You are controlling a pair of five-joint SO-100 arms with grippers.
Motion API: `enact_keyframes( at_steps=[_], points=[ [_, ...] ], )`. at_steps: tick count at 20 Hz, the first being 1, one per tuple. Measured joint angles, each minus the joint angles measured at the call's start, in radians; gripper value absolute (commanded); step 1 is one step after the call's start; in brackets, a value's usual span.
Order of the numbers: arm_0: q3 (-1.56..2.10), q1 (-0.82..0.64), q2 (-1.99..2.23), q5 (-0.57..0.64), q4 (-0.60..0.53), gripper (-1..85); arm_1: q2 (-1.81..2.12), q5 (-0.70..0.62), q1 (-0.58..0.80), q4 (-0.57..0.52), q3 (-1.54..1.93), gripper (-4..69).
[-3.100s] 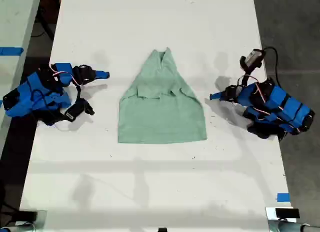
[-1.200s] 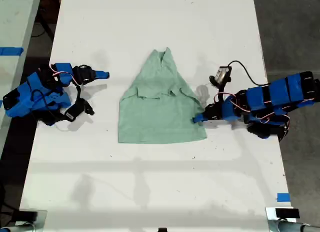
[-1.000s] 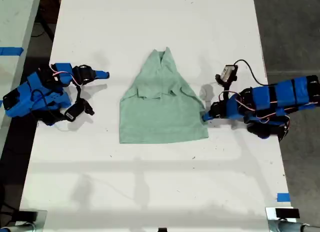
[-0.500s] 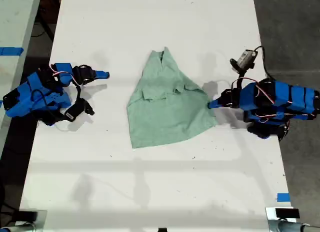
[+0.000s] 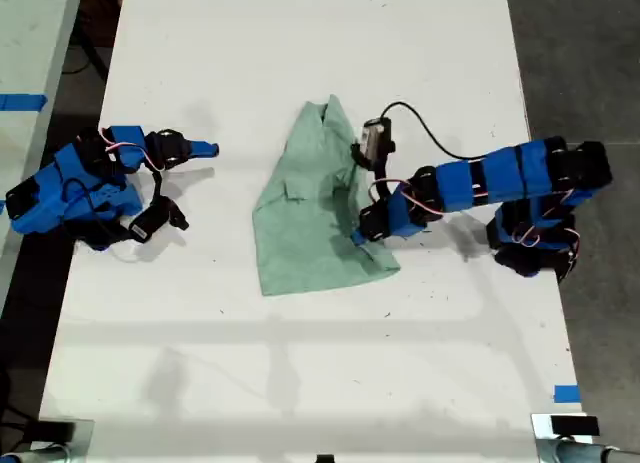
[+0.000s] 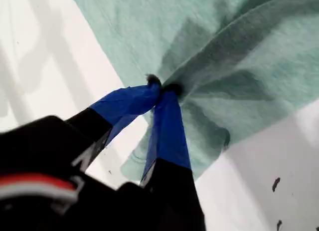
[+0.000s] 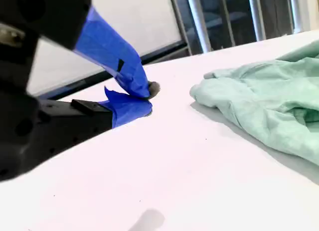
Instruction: Fold t shirt
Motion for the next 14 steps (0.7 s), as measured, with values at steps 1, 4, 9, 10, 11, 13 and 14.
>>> enact_keyframes(
  at_steps=[1,4,9,10,11,13,14],
  points=[
    [0.000,0.000,0.000,0.000,0.000,-0.1,-0.095,-0.011,-0.002,0.000,-0.071,0.6],
    [0.000,0.000,0.000,0.000,0.000,0.4,-0.279,-0.043,-0.003,0.038,-0.285,19.3],
    [0.000,0.000,0.000,0.000,0.000,0.4,-0.249,-0.060,-0.008,0.227,-0.396,35.3],
    [0.000,0.000,0.000,0.000,0.000,0.4,-0.179,-0.060,-0.005,0.252,-0.348,33.0],
    [0.000,0.000,0.000,0.000,0.000,0.4,-0.086,-0.058,0.012,0.258,-0.276,29.9],
    [0.000,0.000,0.000,0.000,0.000,0.4,0.149,-0.046,0.091,0.255,-0.064,21.4],
    [0.000,0.000,0.000,0.000,0.000,0.4,0.291,-0.043,0.146,0.245,0.069,-0.2]
  ],
)
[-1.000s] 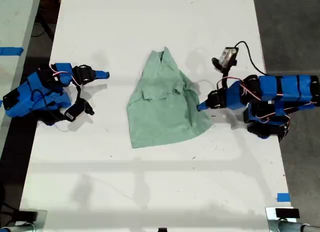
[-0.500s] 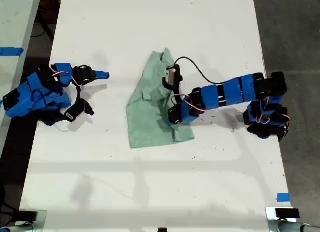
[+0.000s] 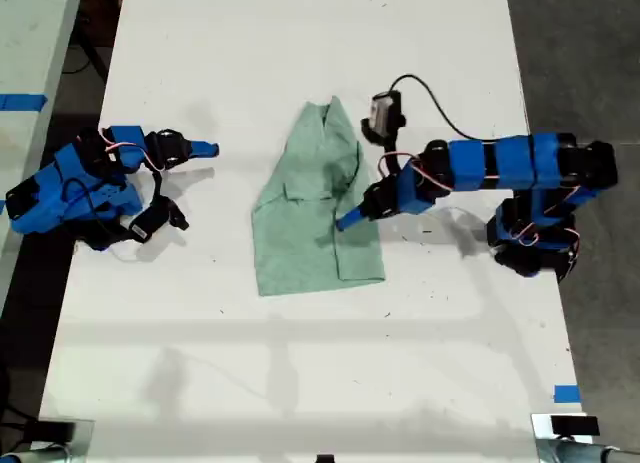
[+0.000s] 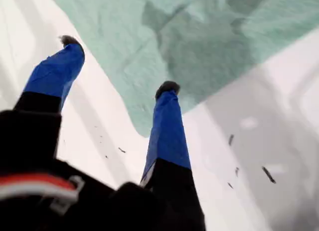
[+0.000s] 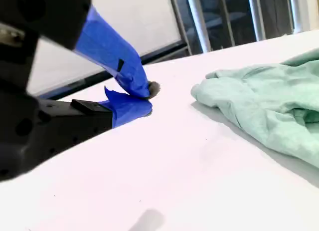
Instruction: Fold t shirt
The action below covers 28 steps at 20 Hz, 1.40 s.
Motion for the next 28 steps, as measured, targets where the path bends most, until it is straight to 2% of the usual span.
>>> enact_keyframes(
  at_steps=[2,4,6,7,8,9,10,11,12,16,17,18,19,20,26,27,28],
  points=[
    [0.000,0.000,0.000,0.000,0.000,0.1,0.318,0.002,0.141,-0.011,0.322,-0.1],
    [0.000,0.000,0.000,0.000,0.000,-0.1,0.687,-0.069,0.348,-0.037,0.712,-0.1],
    [0.000,0.000,0.000,0.000,0.000,0.1,1.003,-0.127,0.440,-0.020,1.022,-0.1],
    [0.000,0.000,0.000,0.000,0.000,0.7,1.117,-0.146,0.436,-0.009,1.114,-0.1],
    [0.000,-0.002,0.000,0.000,0.000,7.8,1.229,-0.170,0.431,0.034,1.154,0.1],
    [0.000,-0.002,0.000,0.000,0.000,21.5,1.351,-0.189,0.439,0.101,1.180,1.8],
    [0.000,-0.005,0.000,0.000,0.000,23.3,1.433,-0.192,0.443,0.140,1.180,16.1],
    [0.000,-0.011,0.000,-0.009,0.002,23.1,1.466,-0.195,0.446,0.153,1.183,21.8],
    [0.000,-0.020,0.000,-0.014,0.006,22.5,1.474,-0.195,0.448,0.164,1.183,23.1],
    [0.000,-0.017,0.000,-0.015,0.006,21.9,1.494,-0.192,0.453,0.176,1.183,24.0],
    [0.000,-0.017,0.000,-0.015,0.006,17.3,1.494,-0.192,0.453,0.176,1.183,23.7],
    [0.000,-0.017,0.000,-0.015,0.006,1.7,1.494,-0.192,0.456,0.176,1.183,19.1],
    [0.000,-0.017,0.000,-0.015,0.006,0.0,1.494,-0.192,0.459,0.176,1.183,8.0],
    [0.000,-0.017,0.000,-0.015,0.006,-0.2,1.494,-0.192,0.460,0.176,1.183,0.7],
    [0.000,-0.017,0.000,-0.014,0.006,-0.2,1.494,-0.183,0.474,0.176,1.184,0.8],
    [0.000,-0.017,0.000,-0.014,0.006,1.7,1.494,-0.183,0.472,0.176,1.184,4.3],
    [0.000,-0.017,0.000,-0.014,0.006,17.0,1.494,-0.183,0.472,0.176,1.184,20.0]
  ],
)
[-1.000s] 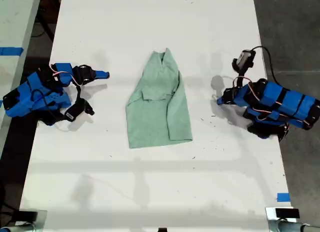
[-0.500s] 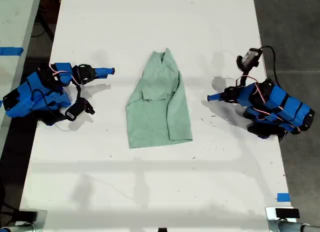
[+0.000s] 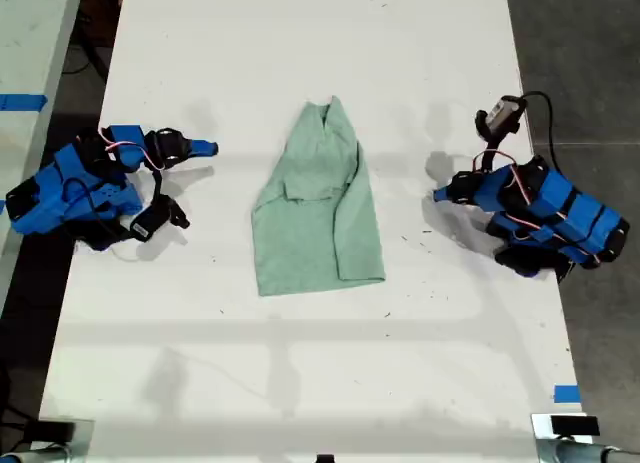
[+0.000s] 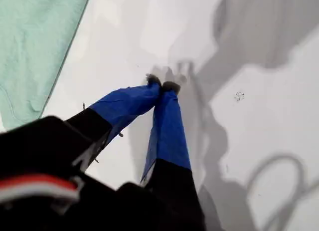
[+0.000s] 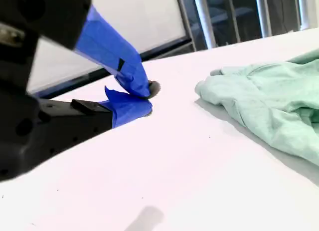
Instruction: Fold t shirt
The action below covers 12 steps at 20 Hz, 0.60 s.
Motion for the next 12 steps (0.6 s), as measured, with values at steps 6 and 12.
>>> enact_keyframes(
  at_steps=[6,12],
  points=[
    [0.000,0.002,0.000,-0.003,0.002,22.8,0.000,0.000,0.000,0.000,0.000,40.0],
    [0.000,0.002,0.000,-0.003,0.002,0.7,0.000,0.000,0.000,0.000,0.000,39.8]
  ],
)
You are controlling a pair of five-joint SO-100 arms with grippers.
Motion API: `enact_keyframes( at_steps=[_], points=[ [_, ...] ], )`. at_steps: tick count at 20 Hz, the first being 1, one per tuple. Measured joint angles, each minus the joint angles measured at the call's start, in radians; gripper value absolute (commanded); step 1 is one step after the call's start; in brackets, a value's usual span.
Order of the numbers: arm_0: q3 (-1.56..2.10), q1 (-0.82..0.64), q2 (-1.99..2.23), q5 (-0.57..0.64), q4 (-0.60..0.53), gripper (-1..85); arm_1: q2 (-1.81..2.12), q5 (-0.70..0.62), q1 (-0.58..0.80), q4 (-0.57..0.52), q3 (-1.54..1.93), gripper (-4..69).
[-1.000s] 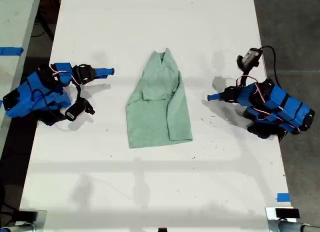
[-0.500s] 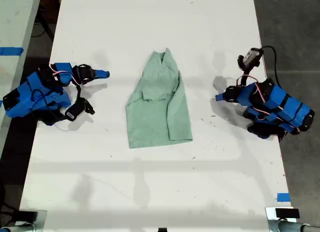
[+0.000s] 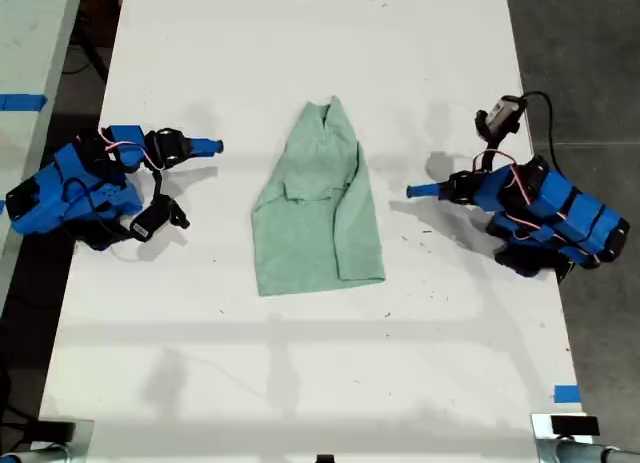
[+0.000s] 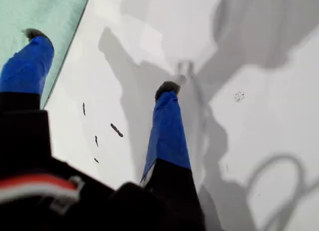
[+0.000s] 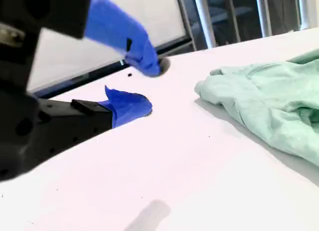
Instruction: Fold t shirt
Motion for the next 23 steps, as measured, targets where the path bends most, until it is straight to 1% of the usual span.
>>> enact_keyframes(
  at_steps=[3,4,5,7,12,13,14,16,21,22,23],
  points=[
    [0.000,0.000,0.000,0.000,0.000,1.1,0.000,0.000,0.000,0.000,0.000,39.8],
    [0.000,0.000,0.000,0.000,0.000,3.7,0.000,0.000,0.000,0.000,0.000,39.8],
    [0.000,0.000,0.000,0.000,0.000,14.0,0.000,0.000,0.000,0.000,0.000,39.8],
    [0.000,0.000,0.000,0.000,0.000,16.4,0.000,0.000,0.000,0.000,0.000,39.0],
    [0.000,0.000,0.000,0.000,0.002,15.9,0.000,0.000,0.000,0.000,0.000,38.8],
    [0.000,0.000,0.000,0.000,0.002,7.5,0.000,0.000,0.000,0.000,0.000,38.7],
    [0.000,0.000,0.000,0.000,0.002,2.1,0.000,0.000,0.000,0.000,0.000,38.3],
    [0.000,0.000,0.000,0.000,0.002,0.6,0.000,0.000,0.000,0.000,0.000,38.0],
    [0.000,0.000,0.000,0.000,0.002,1.2,0.000,0.000,0.000,0.000,0.000,37.8],
    [0.000,0.000,0.000,0.000,0.002,3.2,0.000,0.000,0.000,0.000,0.000,37.8],
    [0.000,0.000,0.000,0.000,0.002,11.2,0.000,0.000,0.000,0.000,0.000,37.8]
  ],
)
